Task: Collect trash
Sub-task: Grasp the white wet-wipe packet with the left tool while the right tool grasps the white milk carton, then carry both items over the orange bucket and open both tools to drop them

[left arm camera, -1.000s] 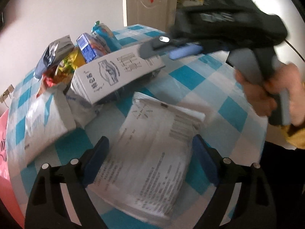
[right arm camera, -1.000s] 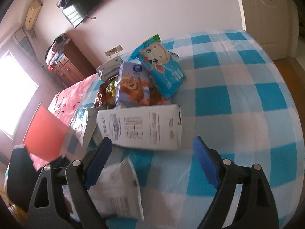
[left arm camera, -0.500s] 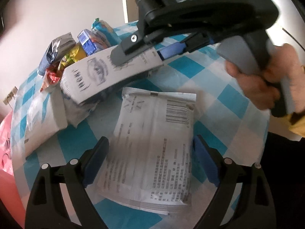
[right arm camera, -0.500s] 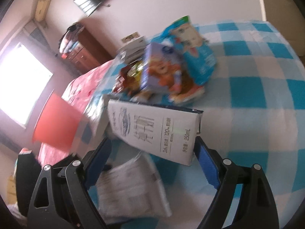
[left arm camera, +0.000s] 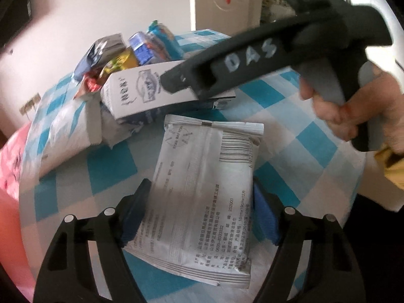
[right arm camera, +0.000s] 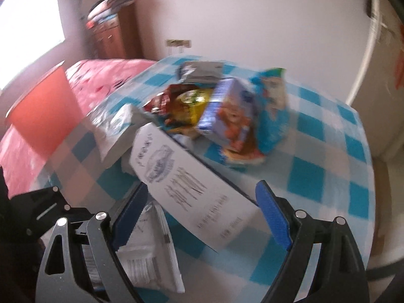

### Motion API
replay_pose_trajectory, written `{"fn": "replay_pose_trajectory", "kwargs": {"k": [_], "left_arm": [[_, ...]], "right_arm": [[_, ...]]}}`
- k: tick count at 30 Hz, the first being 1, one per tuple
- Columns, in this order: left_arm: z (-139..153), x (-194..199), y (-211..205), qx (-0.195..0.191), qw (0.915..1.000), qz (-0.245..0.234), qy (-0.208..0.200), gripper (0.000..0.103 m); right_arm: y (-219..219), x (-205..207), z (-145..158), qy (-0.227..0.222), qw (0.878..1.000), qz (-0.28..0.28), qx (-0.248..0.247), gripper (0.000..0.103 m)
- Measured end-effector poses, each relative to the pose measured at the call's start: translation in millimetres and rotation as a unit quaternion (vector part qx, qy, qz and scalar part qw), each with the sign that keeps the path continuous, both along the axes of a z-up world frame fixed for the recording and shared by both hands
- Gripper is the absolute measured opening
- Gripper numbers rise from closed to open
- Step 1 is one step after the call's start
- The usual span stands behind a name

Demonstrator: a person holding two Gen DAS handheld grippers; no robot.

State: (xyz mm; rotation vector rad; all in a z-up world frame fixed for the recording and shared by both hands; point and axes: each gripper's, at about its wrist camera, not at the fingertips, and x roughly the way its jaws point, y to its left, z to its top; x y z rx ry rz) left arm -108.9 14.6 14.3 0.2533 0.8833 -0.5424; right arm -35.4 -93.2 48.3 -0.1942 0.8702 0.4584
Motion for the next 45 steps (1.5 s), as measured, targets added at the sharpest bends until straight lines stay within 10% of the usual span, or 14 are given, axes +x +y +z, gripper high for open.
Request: {"fn": "replay_pose_trajectory", "kwargs": {"k": [23, 45], "left_arm": [[19.9, -36.0, 95.4, -0.079, 0.9892, 0.121, 0.024, 0.077], [52.1, -51.0, 105.8, -0.139, 0.9814, 0.128, -0.035, 0.077]], "right_arm": [[33.9, -19.3, -19.4, -0.019, 0.989, 0.059, -0.131, 0.076], [-7.9, -69.5, -4.8, 0.013, 0.998, -0.052, 0.014, 0.057]]}}
